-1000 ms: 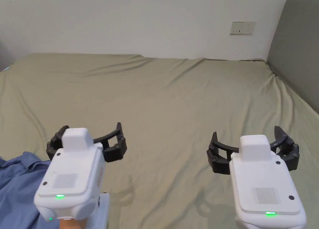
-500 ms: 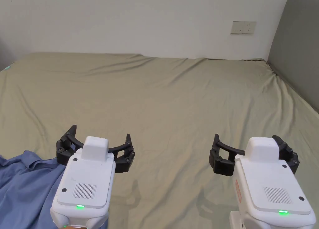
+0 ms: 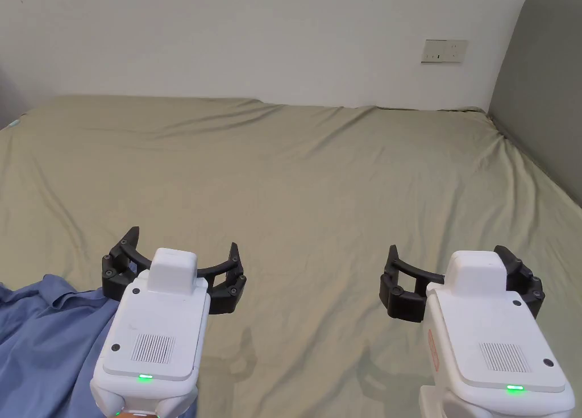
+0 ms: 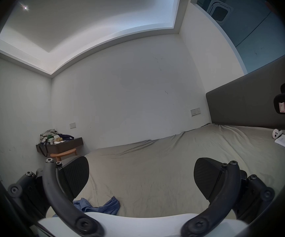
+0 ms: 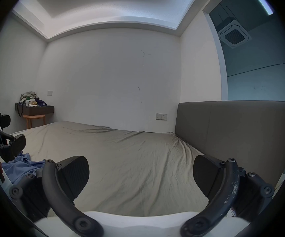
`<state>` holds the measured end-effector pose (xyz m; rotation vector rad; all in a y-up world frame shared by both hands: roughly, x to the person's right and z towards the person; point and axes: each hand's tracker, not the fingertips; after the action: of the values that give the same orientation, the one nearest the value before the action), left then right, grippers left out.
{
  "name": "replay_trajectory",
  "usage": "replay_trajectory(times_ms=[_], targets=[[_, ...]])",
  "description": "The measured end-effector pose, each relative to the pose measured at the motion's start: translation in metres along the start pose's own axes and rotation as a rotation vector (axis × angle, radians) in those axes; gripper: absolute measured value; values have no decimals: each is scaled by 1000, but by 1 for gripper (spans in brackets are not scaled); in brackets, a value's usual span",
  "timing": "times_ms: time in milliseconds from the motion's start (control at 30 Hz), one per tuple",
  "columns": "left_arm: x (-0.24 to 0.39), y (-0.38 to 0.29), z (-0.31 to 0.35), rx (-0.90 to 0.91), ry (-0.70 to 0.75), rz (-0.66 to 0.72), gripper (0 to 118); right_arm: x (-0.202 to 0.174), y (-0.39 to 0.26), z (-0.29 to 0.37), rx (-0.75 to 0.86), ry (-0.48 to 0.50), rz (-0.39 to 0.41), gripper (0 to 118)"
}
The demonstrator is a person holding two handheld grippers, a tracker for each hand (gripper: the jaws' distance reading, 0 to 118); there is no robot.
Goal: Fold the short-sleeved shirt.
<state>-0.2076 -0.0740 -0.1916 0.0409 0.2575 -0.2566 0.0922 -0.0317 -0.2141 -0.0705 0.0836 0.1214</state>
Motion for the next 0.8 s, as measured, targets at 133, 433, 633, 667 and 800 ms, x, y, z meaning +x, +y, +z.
replay_trajectory(times_ms=[133,433,633,667,800], targets=[[-1,1,0,4,4,8,118,1,0,-1,-3,0,-4,118],[-3,3,0,4,9,13,118,1,2,0,-1,4,-2,118],[-3,3,0,6,16,12,118,1,3,1,1,8,2,118],[-3,3,0,7,18,10,118,1,3,1,3,9,3,118],[-3,4,0,7,16,12,118,1,4,1,4,9,1,118]])
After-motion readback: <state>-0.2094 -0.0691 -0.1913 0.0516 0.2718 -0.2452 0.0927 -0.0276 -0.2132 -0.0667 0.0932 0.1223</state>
